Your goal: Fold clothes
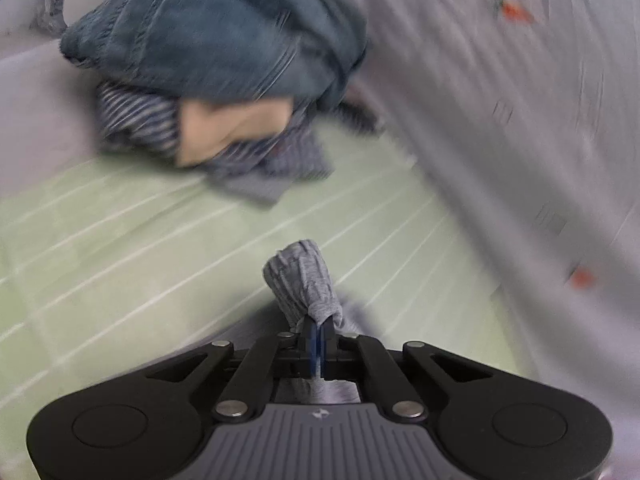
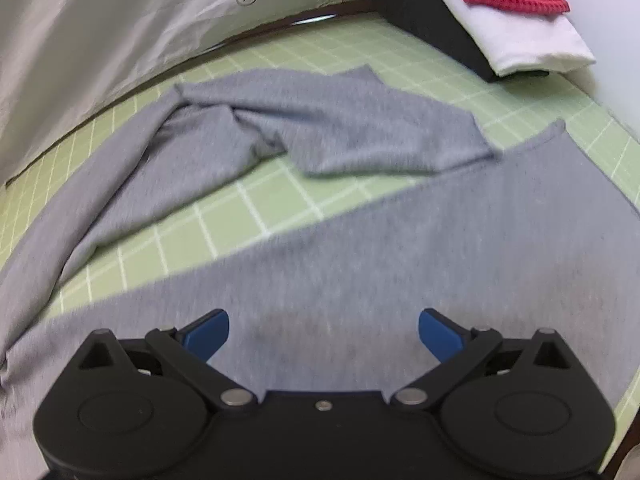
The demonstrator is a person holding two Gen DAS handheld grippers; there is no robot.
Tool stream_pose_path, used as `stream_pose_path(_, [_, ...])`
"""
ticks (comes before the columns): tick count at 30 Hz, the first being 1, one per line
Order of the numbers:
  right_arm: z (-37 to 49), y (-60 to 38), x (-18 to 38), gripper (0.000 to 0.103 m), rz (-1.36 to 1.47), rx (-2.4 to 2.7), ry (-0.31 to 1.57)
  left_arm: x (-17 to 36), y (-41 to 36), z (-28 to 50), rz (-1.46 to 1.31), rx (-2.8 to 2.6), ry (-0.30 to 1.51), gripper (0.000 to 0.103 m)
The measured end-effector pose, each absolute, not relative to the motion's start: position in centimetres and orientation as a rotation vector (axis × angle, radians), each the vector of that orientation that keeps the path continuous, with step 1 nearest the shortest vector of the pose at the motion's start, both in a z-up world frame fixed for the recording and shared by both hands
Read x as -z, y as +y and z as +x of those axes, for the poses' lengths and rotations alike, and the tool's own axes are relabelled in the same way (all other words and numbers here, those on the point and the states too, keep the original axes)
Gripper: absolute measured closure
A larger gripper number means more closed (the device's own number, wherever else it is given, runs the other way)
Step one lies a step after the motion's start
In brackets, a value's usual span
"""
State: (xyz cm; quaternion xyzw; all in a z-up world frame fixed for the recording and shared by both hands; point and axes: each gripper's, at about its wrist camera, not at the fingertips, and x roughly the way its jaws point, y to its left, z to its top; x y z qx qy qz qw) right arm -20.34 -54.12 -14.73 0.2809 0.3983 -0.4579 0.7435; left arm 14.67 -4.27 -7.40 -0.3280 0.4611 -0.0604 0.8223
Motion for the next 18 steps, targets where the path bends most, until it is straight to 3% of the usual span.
stream_pose_path(7, [-18.5,-56.1,14.0,0.001,0.565,1.003,0.860,6.8,-7.8,23.7,-0.793,0.145,0.814,0.102])
stream_pose_path(8, [-18.2,-56.2,14.0,0.001,0.558,1.003,0.857,6.9,-8.5,25.0,-0.770,0.123,0.795,0.097])
stream_pose_path(9, [-18.0,-56.2,13.9,0.001,0.552,1.005,0.859,6.8,-9.1,26.0,-0.719,0.096,0.793,0.084])
stream_pose_path(12, [-17.6,-56.1,14.0,0.001,0.527,1.014,0.871,6.6,-11.2,27.2,-0.558,0.087,0.811,0.062])
stream_pose_path(15, [-17.0,-55.6,14.1,0.001,0.509,1.006,0.881,8.0,-13.0,26.8,-0.394,0.139,0.879,0.049])
stream_pose_path(18, [-16.2,-55.3,14.0,0.001,0.554,0.969,0.834,10.3,-14.6,26.0,-0.213,0.187,0.978,0.047])
